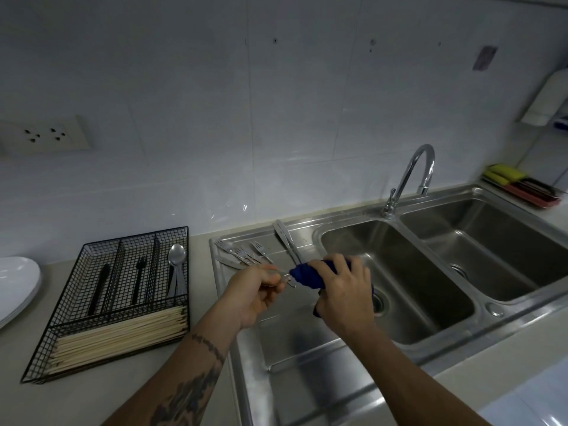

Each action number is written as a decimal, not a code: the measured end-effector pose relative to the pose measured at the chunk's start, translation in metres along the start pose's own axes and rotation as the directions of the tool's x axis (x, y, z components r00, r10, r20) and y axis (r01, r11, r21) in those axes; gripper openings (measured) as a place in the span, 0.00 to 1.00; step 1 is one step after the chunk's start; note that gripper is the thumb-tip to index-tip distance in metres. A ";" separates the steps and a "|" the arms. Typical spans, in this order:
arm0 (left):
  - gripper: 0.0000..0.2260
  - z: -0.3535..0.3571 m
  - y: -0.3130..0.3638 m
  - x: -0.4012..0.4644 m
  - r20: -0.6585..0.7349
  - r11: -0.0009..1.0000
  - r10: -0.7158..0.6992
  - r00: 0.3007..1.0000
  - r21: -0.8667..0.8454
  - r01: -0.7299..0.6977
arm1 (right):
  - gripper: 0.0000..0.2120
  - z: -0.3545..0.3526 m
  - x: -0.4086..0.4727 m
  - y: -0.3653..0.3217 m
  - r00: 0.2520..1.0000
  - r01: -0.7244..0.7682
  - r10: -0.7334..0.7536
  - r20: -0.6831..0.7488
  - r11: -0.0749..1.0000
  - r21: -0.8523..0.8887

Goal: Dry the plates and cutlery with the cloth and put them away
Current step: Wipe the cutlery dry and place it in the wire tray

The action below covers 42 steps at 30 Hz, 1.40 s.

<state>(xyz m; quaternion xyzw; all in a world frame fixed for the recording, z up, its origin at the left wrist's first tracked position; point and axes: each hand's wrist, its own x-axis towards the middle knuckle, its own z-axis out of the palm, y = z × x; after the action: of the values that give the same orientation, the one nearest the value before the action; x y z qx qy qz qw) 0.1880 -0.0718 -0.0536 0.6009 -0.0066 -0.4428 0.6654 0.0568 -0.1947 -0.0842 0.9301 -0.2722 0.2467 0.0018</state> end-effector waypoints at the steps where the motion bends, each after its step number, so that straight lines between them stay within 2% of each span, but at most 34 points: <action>1: 0.07 -0.002 -0.002 -0.001 0.034 1.000 0.005 0.999 0.011 -0.006 | 0.27 0.001 0.001 0.004 1.000 0.007 -0.007 0.002 1.000 -0.003; 4: 0.05 -0.010 -0.006 -0.001 0.137 0.996 0.048 0.989 0.062 -0.057 | 0.23 0.001 0.005 0.010 0.999 0.041 -0.041 -0.031 0.999 -0.014; 6: 0.06 -0.016 -0.004 -0.003 0.173 0.972 0.109 0.979 0.189 -0.141 | 0.21 0.001 0.007 0.012 0.997 0.042 -0.042 -0.062 0.999 -0.009; 8: 0.03 -0.019 0.000 -0.003 0.151 0.857 0.240 0.959 0.431 -0.283 | 0.21 0.002 0.010 0.014 0.996 0.043 -0.043 -0.074 0.999 -0.006; 10: 0.04 -0.019 0.002 0.000 0.142 0.670 0.410 0.901 0.624 -0.403 | 0.20 0.001 0.011 0.012 0.996 0.045 -0.046 -0.072 0.999 -0.011; 13: 0.07 -0.011 0.003 0.005 0.170 0.574 0.515 0.840 0.660 -0.486 | 0.23 0.000 0.009 -0.001 0.995 0.072 -0.070 -0.074 0.997 0.031; 15: 0.08 -0.006 0.004 0.007 0.144 0.645 0.491 0.859 0.604 -0.469 | 0.27 0.004 0.004 -0.010 0.992 0.120 -0.117 -0.051 0.990 0.068; 18: 0.07 -0.007 0.006 0.013 0.040 0.867 0.324 0.945 0.389 -0.313 | 0.35 0.017 -0.004 -0.003 0.992 0.129 -0.130 0.008 0.989 0.070; 21: 0.07 -0.018 0.006 0.017 -0.012 0.950 0.190 0.982 0.253 -0.181 | 0.37 0.024 -0.006 0.013 0.995 0.066 -0.069 0.070 0.997 0.044; 23: 0.06 -0.021 0.004 0.016 -0.019 0.973 0.132 0.991 0.194 -0.126 | 0.36 0.022 -0.007 0.012 0.994 0.051 -0.058 0.089 0.996 0.070; 28: 0.05 -0.019 0.002 0.017 0.010 0.988 0.080 0.997 0.129 -0.080 | 0.37 0.025 -0.008 -0.011 0.972 0.214 -0.224 0.078 0.970 0.116; 34: 0.06 -0.044 0.000 0.021 -0.054 0.999 0.027 0.998 0.029 -0.025 | 0.39 0.029 -0.007 0.008 0.974 0.147 -0.152 0.167 0.988 0.044; 39: 0.07 -0.049 0.005 0.016 -0.029 1.000 0.005 1.000 0.001 -0.005 | 0.40 0.033 0.001 -0.029 0.933 0.310 -0.318 0.169 0.948 0.077; 42: 0.09 -0.059 0.005 0.013 -0.029 0.999 0.021 0.999 -0.028 -0.022 | 0.38 0.034 0.009 -0.033 0.929 0.303 -0.318 0.188 0.947 0.105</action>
<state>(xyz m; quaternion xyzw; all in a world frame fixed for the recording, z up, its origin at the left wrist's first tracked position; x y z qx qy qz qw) 0.2311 -0.0332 -0.0733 0.5978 0.0027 -0.4269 0.6785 0.0962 -0.1762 -0.1057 0.9811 -0.1111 0.1572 -0.0214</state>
